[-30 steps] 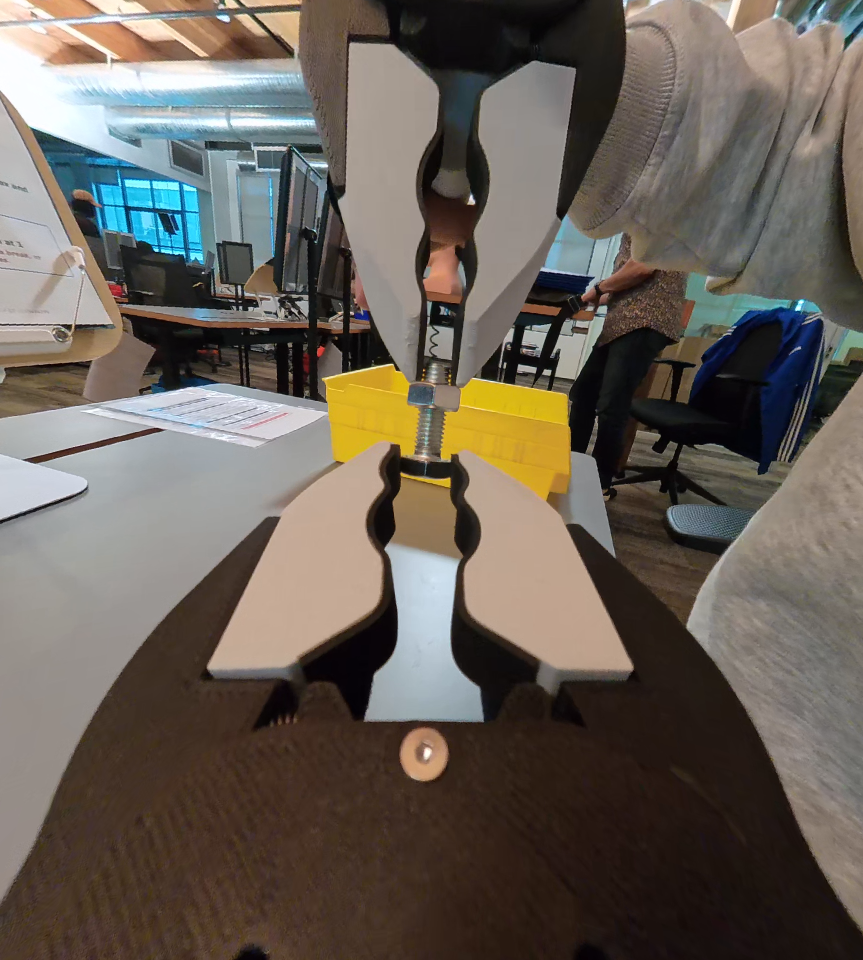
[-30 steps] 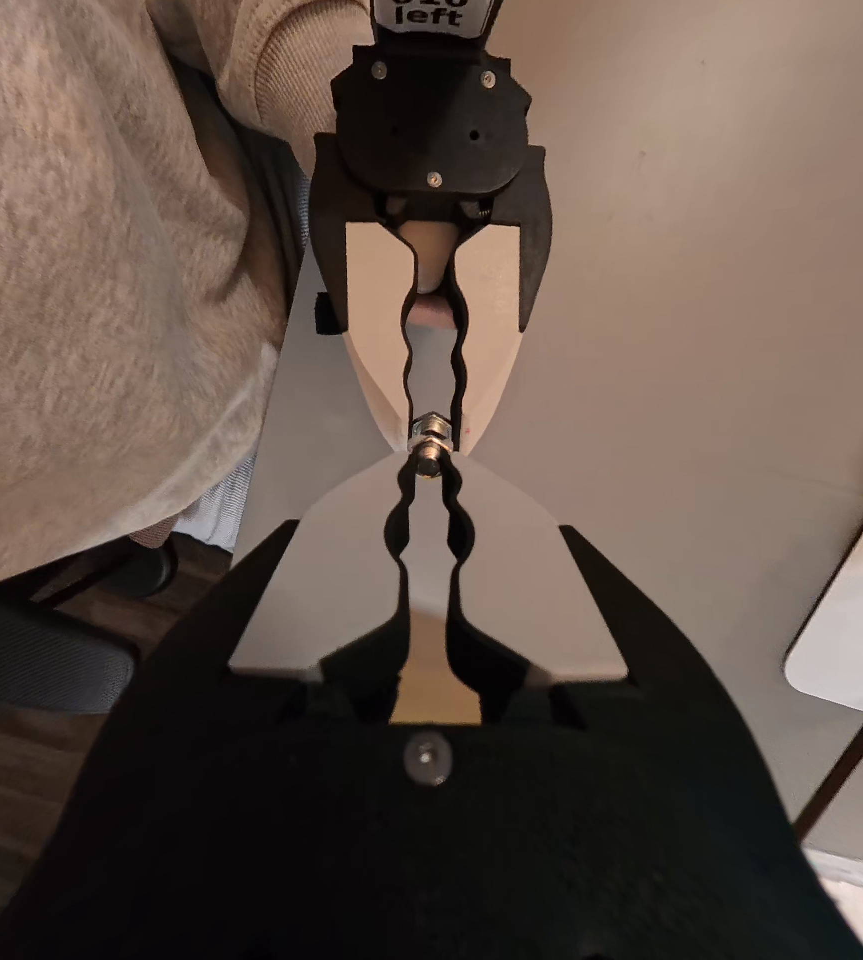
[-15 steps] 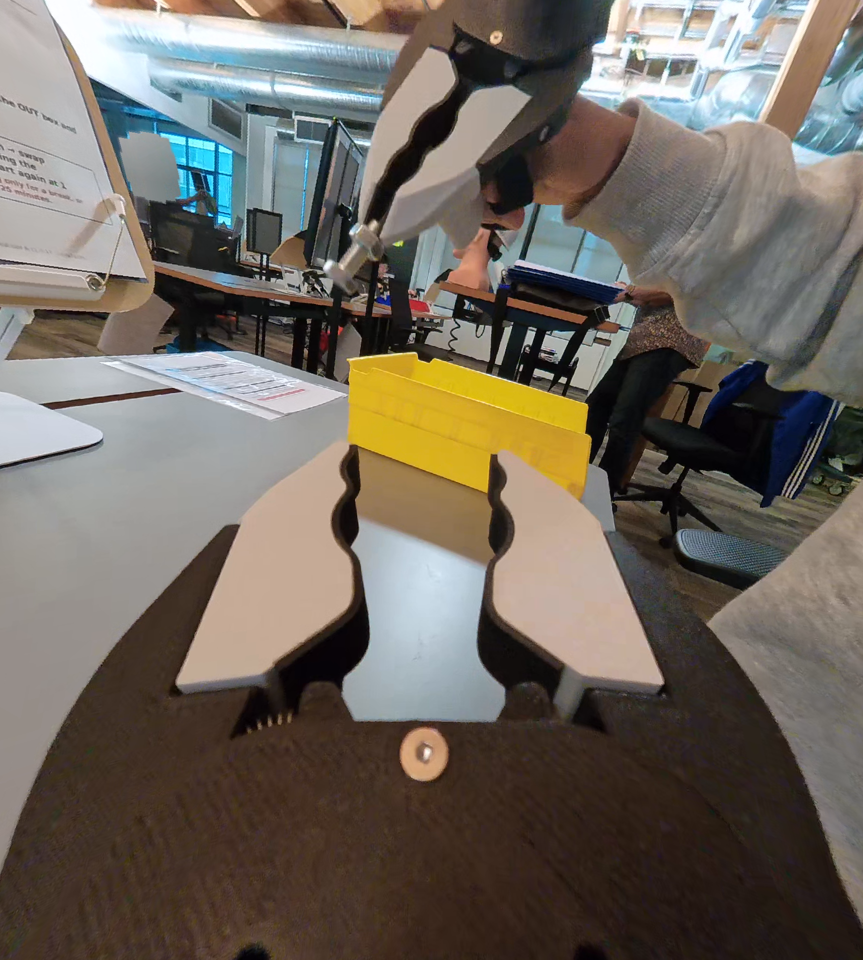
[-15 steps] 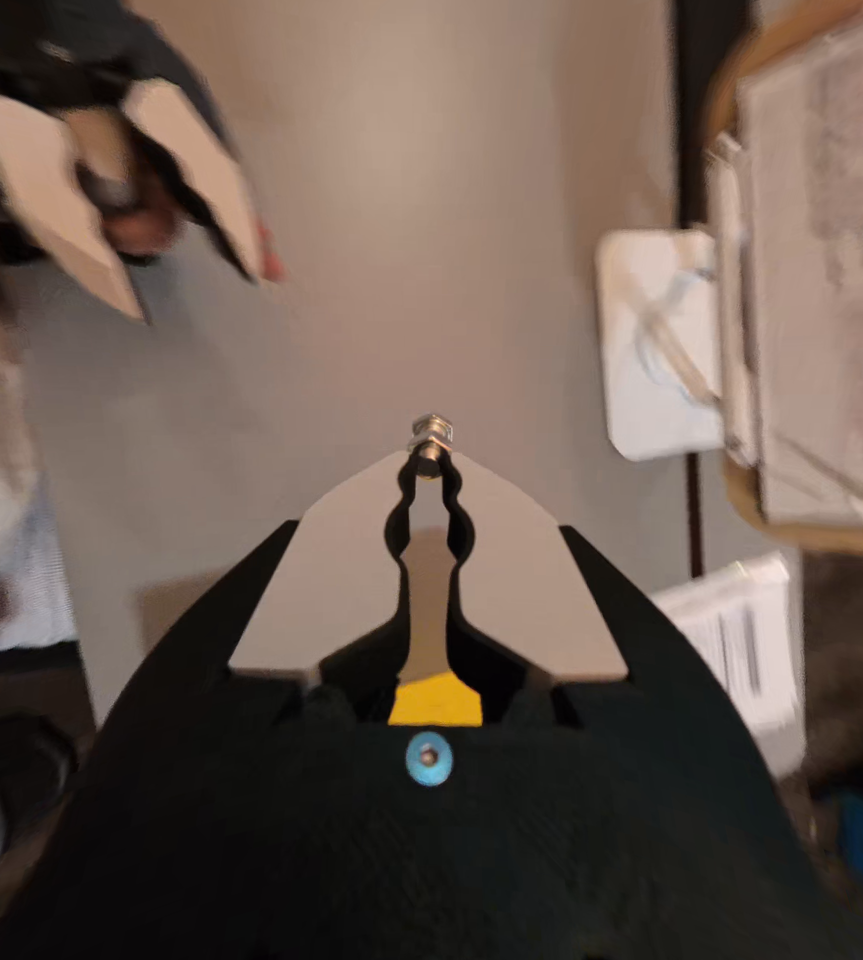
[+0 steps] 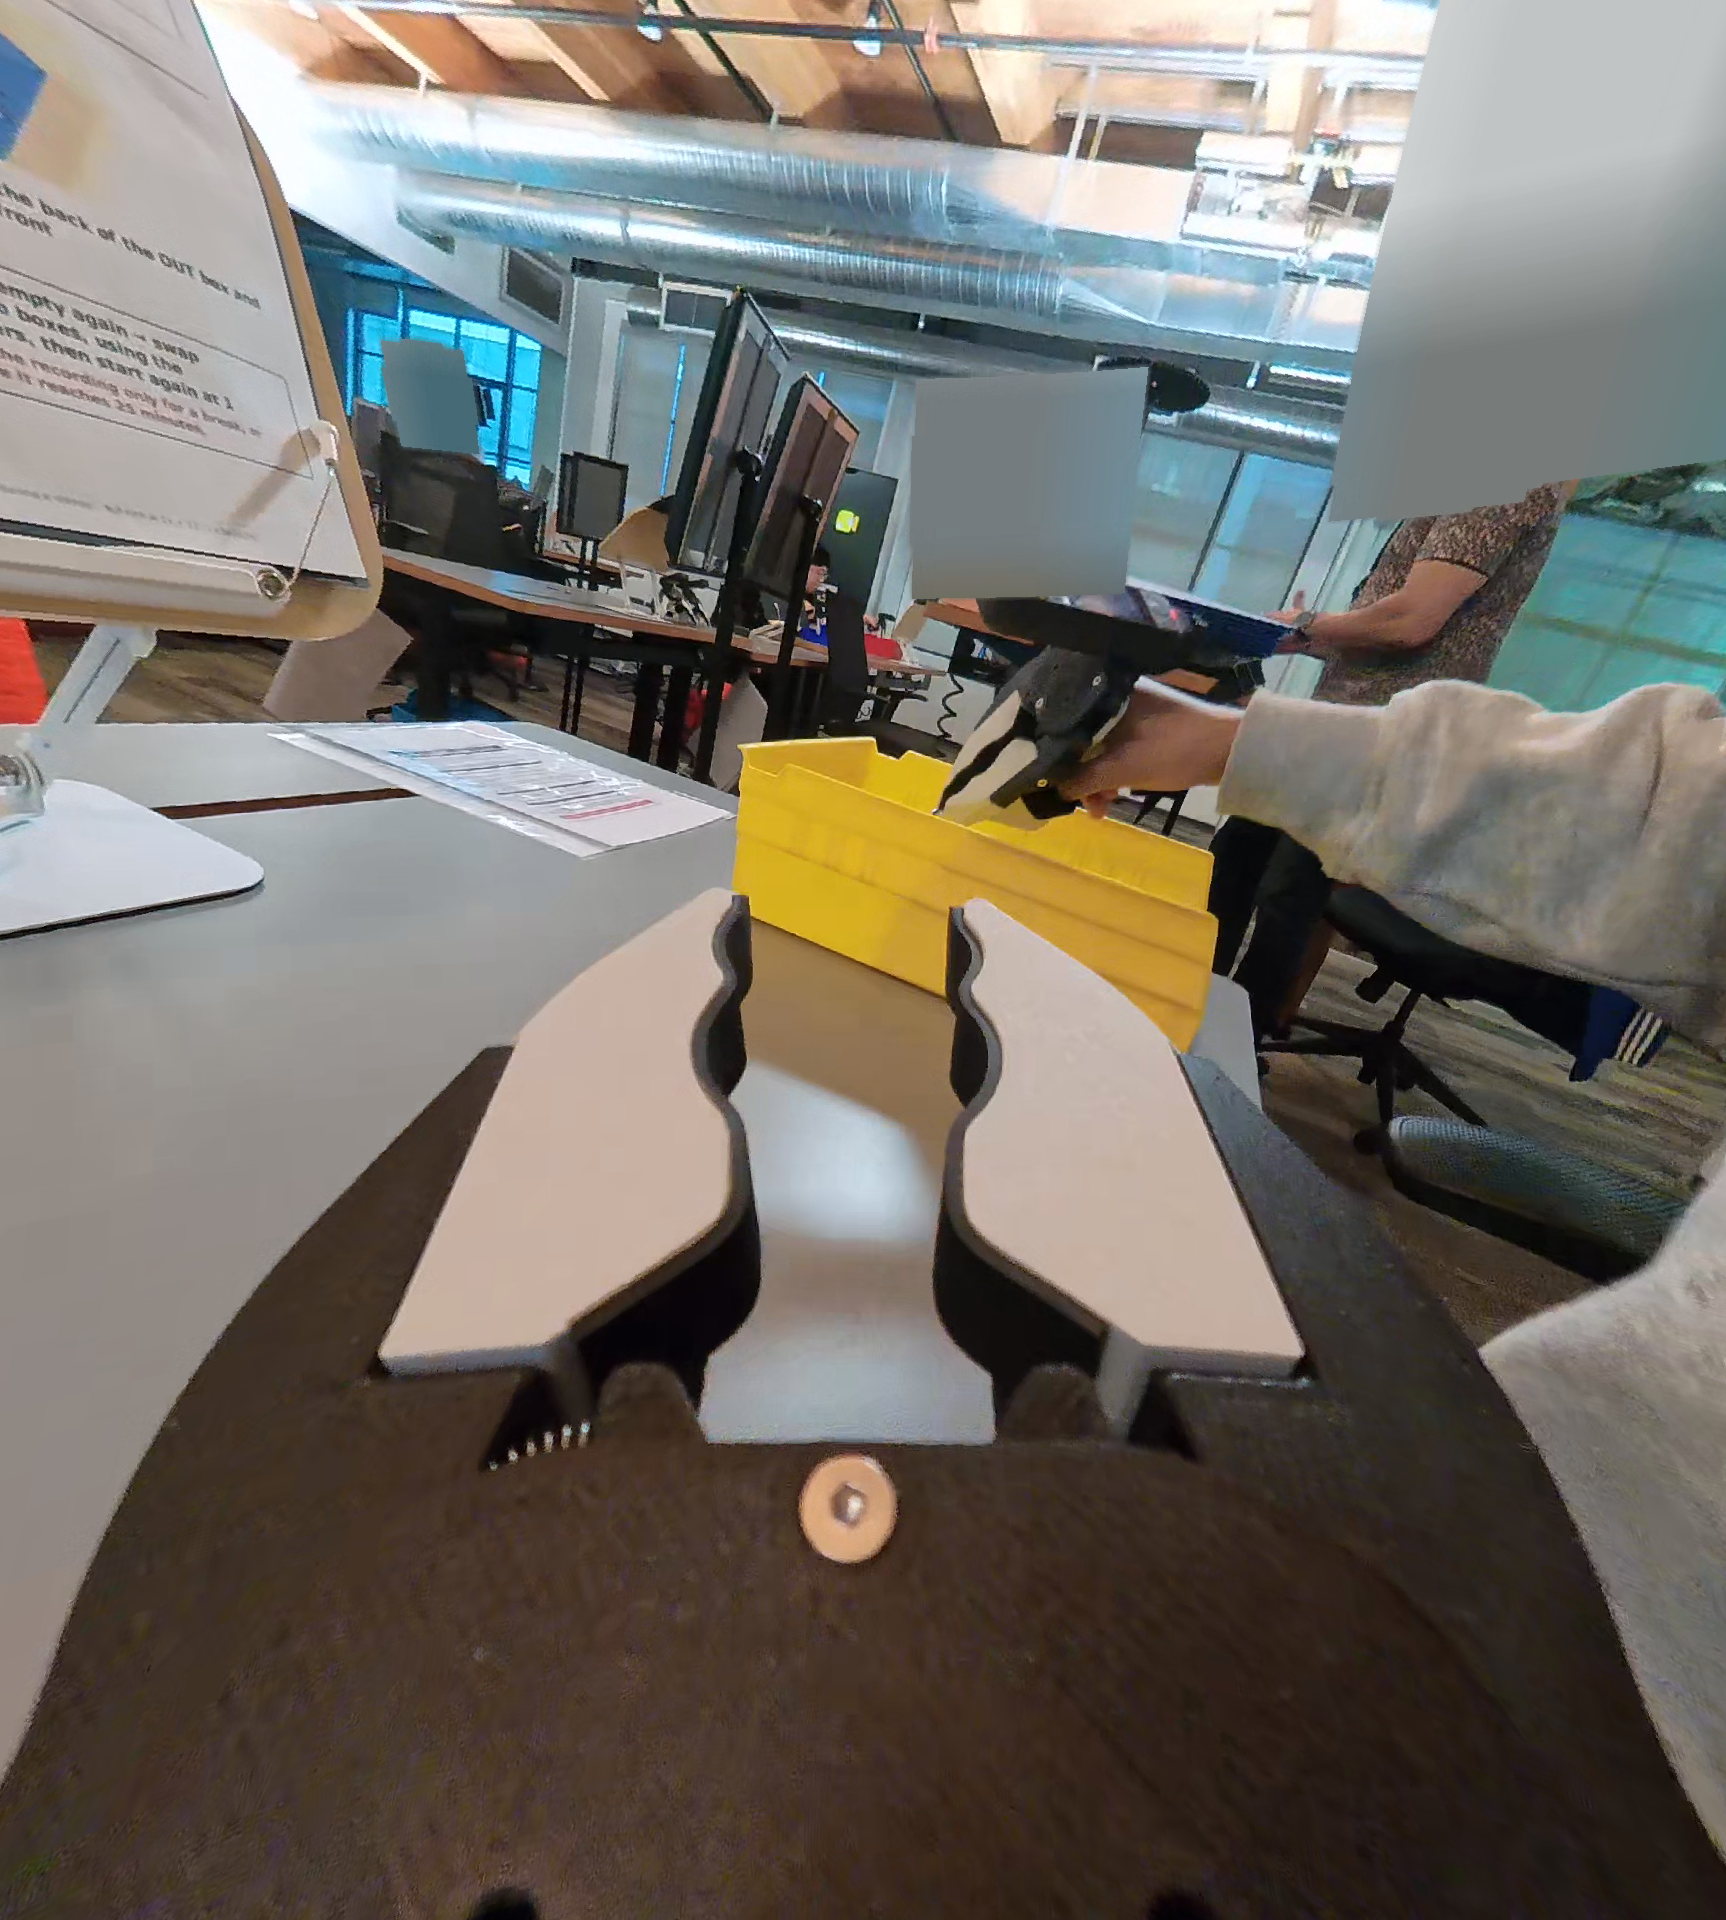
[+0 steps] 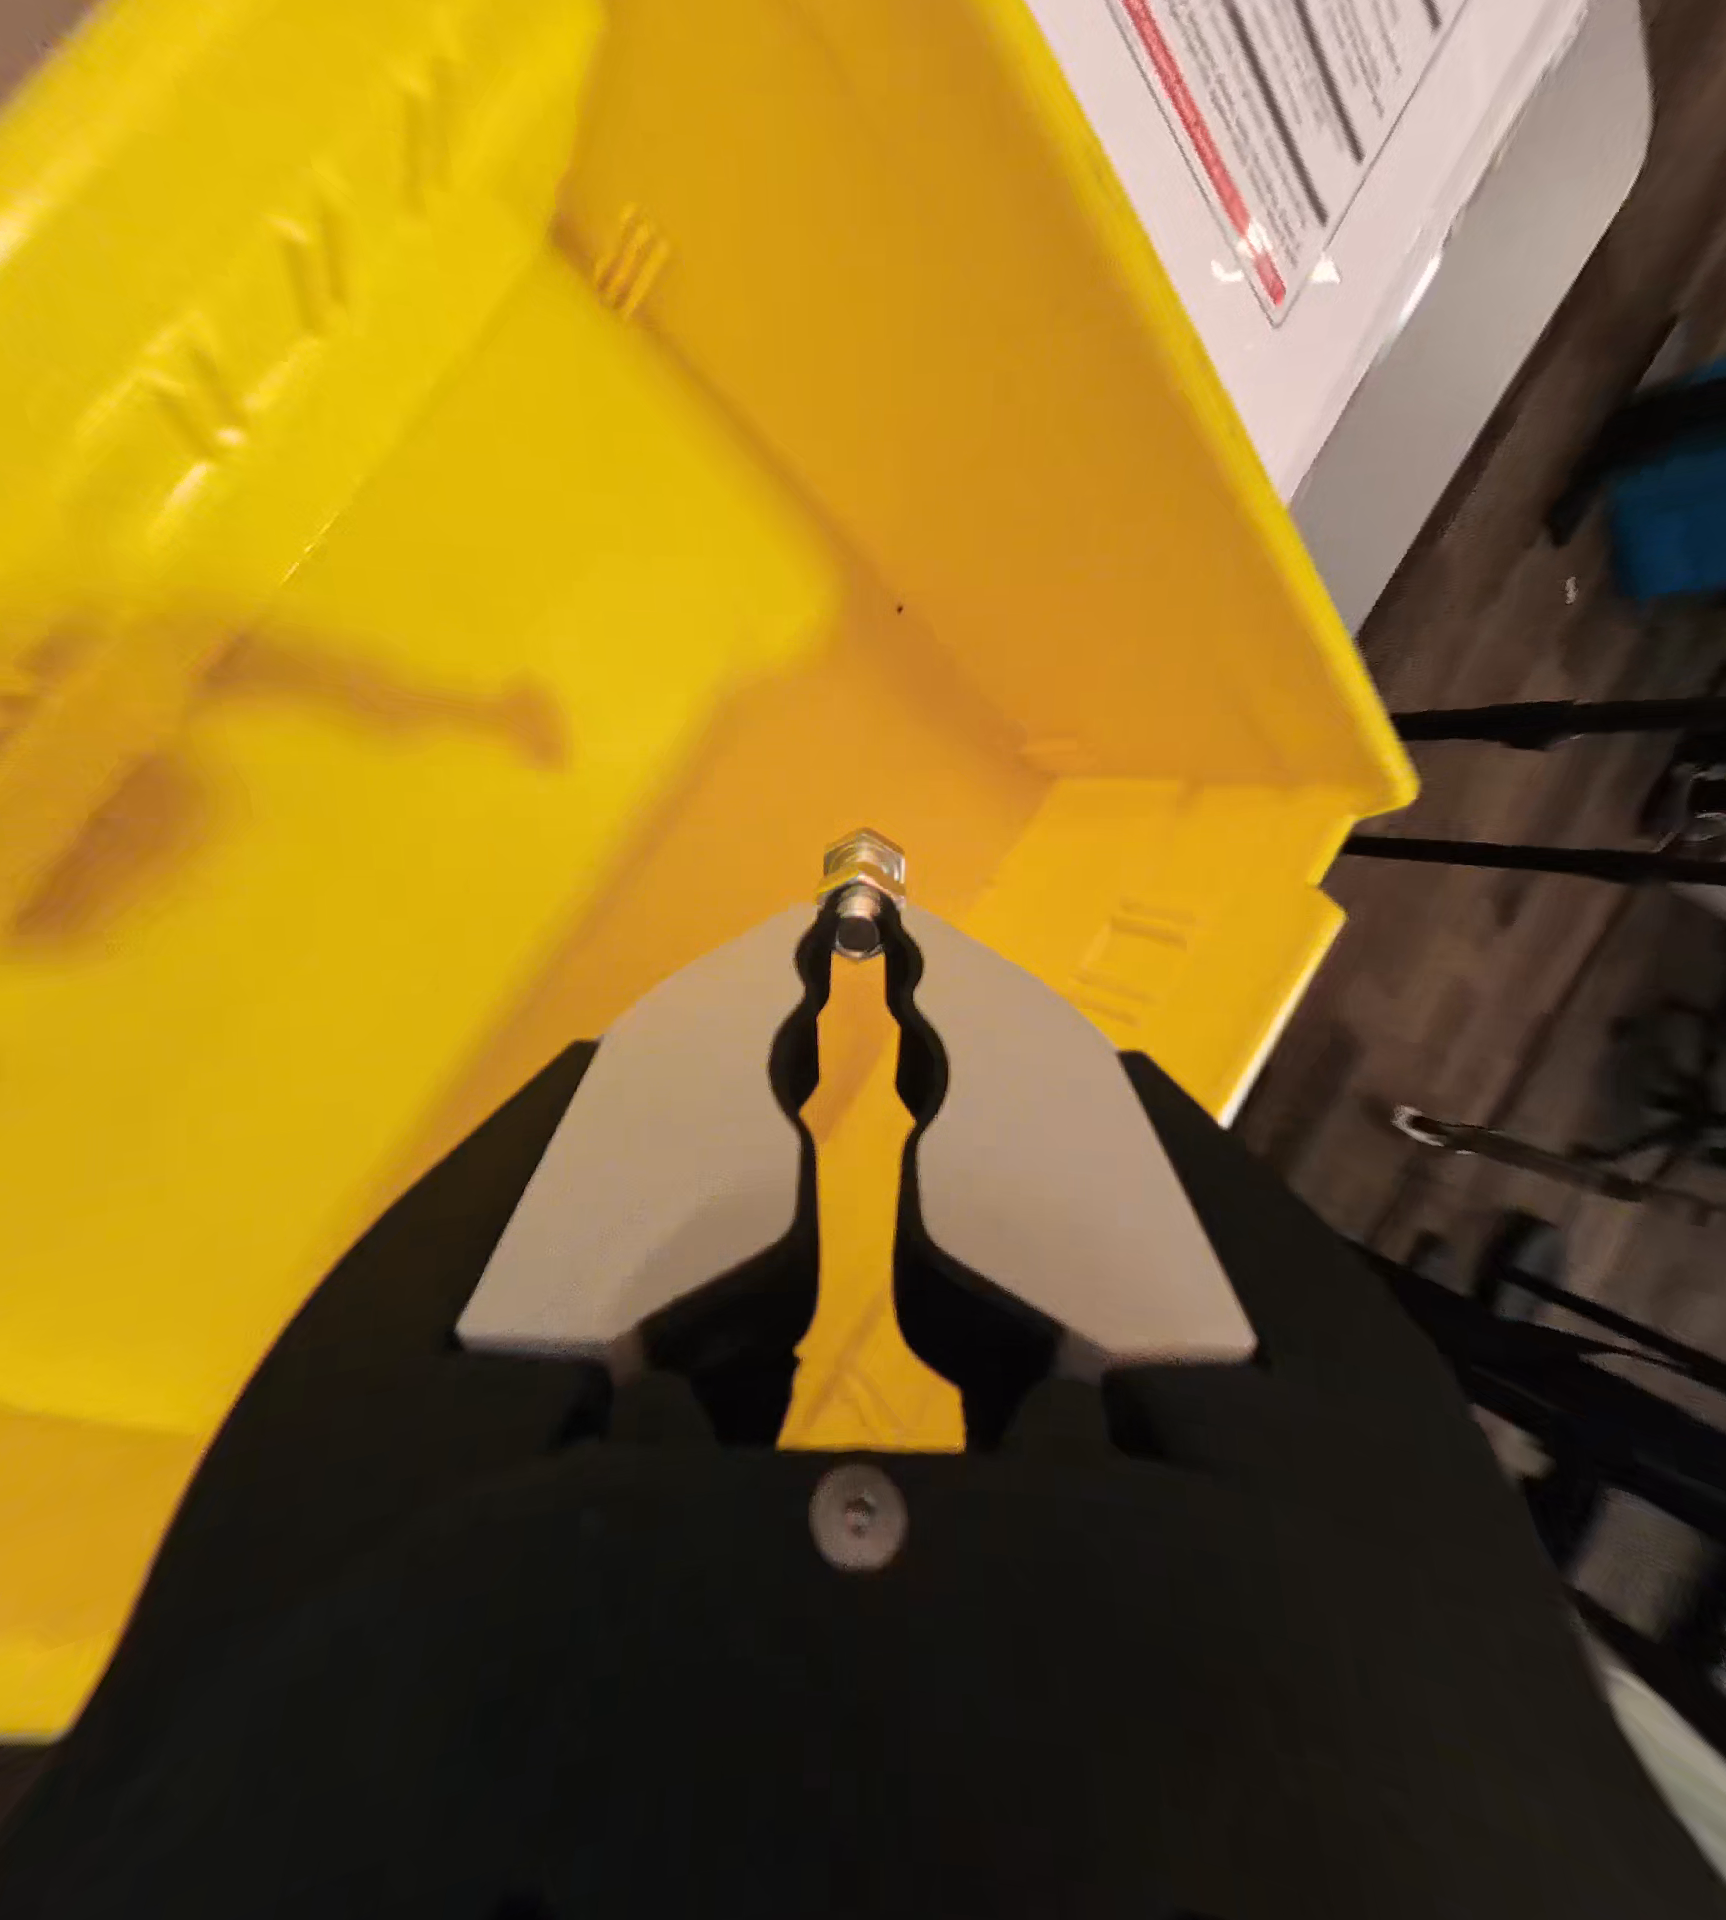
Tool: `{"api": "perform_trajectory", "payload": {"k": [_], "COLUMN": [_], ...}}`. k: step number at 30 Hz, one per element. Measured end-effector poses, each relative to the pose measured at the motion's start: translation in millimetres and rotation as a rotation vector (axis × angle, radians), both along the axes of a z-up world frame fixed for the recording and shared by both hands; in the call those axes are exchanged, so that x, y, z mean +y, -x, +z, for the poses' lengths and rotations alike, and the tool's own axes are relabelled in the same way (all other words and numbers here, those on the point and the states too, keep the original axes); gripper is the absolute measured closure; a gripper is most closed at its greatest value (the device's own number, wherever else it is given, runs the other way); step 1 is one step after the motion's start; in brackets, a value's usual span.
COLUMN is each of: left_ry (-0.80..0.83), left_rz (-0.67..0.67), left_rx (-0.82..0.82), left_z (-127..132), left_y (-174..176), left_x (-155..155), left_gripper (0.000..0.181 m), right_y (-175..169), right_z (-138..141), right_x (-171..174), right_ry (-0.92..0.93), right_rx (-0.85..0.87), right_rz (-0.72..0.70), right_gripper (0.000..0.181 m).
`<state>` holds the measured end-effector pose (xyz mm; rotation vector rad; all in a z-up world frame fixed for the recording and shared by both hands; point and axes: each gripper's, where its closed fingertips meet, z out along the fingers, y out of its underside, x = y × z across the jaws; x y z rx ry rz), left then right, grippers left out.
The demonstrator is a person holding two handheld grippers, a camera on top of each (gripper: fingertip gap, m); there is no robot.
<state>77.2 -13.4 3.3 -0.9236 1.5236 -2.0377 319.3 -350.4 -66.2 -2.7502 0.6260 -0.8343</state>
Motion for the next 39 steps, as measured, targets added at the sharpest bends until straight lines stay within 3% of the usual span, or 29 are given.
{"api": "perform_trajectory", "payload": {"k": [1, 5, 9, 23, 27, 29, 33, 36, 39], "left_ry": [-0.006, -0.034, -0.044, -0.045, -0.046, -0.046, -0.042, -0.044, -0.052], "left_rz": [0.001, -0.005, 0.001, -0.018, -0.015, -0.014, -0.035, -0.042, -0.038], "left_rx": [-0.001, 0.008, 0.01, 0.015, 0.015, 0.018, 0.044, 0.05, 0.05], "left_z": [0, -6, -7, -9, -9, -9, -13, -13, -14], "left_y": [0, -1, -1, 0, 0, -1, -1, 0, 0], "left_x": [-1, -4, -4, -7, -6, -6, -9, -11, -12], "left_gripper": [0.145, 0.145, 0.145, 0.144, 0.144, 0.144, 0.144, 0.145, 0.145], "right_y": [-6, -25, -26, -8, -8, -7, 17, 52, 96], "right_z": [-5, -29, -46, -60, -34, 5, 83, 106, 105], "right_x": [-4, -19, -19, -24, -15, 2, 67, 136, 212], "right_ry": [-0.032, -0.041, -0.007, -0.04, -0.174, -0.343, -0.621, -0.664, -0.721], "right_rx": [-0.02, -0.095, -0.126, -0.131, -0.178, -0.257, -0.337, -0.306, -0.254], "right_rz": [-0.03, -0.099, -0.071, -0.123, -0.153, -0.15, 0.009, 0.182, 0.361], "right_gripper": [0.172, 0.172, 0.172, 0.172, 0.17, 0.173, 0.18, 0.181, 0.181]}}
